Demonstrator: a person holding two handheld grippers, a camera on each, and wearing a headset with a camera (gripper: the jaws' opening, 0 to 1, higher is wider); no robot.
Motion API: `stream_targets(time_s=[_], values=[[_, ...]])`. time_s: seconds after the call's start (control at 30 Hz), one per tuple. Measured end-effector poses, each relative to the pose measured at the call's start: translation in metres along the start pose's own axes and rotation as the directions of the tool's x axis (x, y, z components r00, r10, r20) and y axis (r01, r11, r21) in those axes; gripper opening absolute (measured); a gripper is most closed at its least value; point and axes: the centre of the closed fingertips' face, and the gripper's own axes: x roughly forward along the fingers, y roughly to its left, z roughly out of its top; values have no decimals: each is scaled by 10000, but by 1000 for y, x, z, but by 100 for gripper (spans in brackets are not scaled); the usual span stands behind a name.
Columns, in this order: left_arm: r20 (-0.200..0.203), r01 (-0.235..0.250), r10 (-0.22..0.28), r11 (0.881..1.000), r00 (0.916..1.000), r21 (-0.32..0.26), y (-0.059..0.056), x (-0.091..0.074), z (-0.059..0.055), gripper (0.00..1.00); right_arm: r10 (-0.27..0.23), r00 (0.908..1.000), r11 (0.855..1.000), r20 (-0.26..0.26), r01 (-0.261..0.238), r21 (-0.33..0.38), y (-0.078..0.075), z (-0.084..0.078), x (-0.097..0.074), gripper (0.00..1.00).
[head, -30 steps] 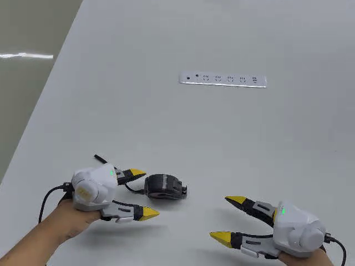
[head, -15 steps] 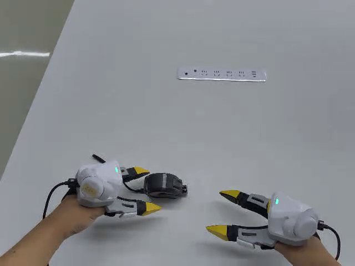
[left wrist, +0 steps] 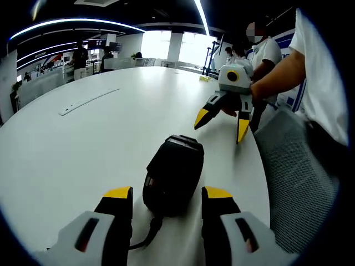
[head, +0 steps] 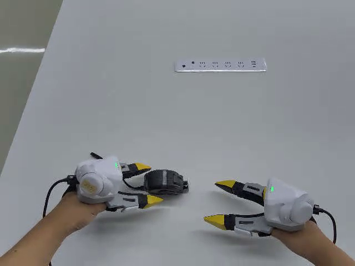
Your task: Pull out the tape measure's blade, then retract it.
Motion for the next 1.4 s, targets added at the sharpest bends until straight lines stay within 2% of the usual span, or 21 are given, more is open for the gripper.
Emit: stream_targets(time_s=[0.27,0.7,0.93,1.4], values=[[1,146,-146,9999,9999,4,0,4,2,43,76,10000,10000,-43,-76,-4,-3,-1,2,51],[-102,232,-232,9997,9997,-14,-1,8,-3,37,188,9998,9998,-55,-188,-47,-6,1,9,50],[-43,255,-255,9996,9997,-111,-1,9,-2,33,246,9997,9997,-34,-246,-66,-6,3,12,49],[-2,290,-290,9995,9996,-113,-1,10,-3,32,319,9995,9995,-7,-319,-63,-7,4,16,48]])
